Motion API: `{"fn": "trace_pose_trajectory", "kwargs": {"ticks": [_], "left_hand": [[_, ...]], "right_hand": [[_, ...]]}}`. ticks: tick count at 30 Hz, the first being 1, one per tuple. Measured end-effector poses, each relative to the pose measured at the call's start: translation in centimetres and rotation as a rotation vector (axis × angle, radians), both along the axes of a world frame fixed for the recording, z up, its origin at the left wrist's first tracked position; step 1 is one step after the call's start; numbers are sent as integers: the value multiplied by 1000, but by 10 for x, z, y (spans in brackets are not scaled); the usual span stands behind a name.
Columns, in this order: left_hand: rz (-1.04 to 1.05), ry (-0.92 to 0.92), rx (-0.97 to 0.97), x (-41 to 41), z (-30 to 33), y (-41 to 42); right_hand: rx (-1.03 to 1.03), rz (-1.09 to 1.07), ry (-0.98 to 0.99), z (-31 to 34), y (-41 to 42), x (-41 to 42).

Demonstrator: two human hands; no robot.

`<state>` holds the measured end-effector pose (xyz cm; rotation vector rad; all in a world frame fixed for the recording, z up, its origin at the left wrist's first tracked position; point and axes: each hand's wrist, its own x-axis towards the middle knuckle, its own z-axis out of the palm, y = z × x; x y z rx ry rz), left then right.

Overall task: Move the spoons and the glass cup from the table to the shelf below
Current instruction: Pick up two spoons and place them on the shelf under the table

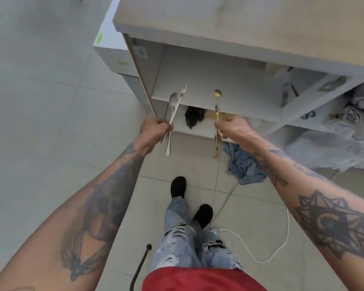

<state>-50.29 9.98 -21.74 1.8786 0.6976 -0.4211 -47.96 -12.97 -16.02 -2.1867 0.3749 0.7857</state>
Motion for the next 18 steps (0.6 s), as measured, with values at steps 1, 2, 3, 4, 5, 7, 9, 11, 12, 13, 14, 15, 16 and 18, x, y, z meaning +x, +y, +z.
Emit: {"fn": "trace_pose_trajectory", "kwargs": {"ticks": [1,2,3,4,5,7,9,11,12,13,14,15,16,18], "left_hand": [[5,11,-11,5,-12,2],[3,17,-27,11,-25,3],[5,19,-44,17,-38,5],[15,24,-59,26,-50,6],[30,32,-67,36,-62,7],[52,45,-66,62,-85,8],[61,61,-58,92,-104,10],[35,77,-16,127,-116,11],[17,79,4,145,-121,12],[8,71,26,163,-127,13],[5,68,46,180,-133,14],[1,55,66,197,-138,14],[-2,42,79,213,-143,15],[2,9,82,241,-153,15]], "right_hand": [[11,-14,10,-17,1,5],[22,-23,15,-34,2,10],[33,-31,21,-52,5,18],[41,-40,28,-70,7,26],[47,-58,37,-87,10,37],[56,-91,61,-119,16,61],[44,-113,80,-143,24,89],[31,-132,79,-163,32,121],[26,-133,69,-171,35,138],[24,-133,57,-178,39,153],[28,-132,42,-184,43,169],[30,-130,26,-189,47,185],[26,-128,10,-193,51,201],[11,-127,-15,-200,59,229]]}}
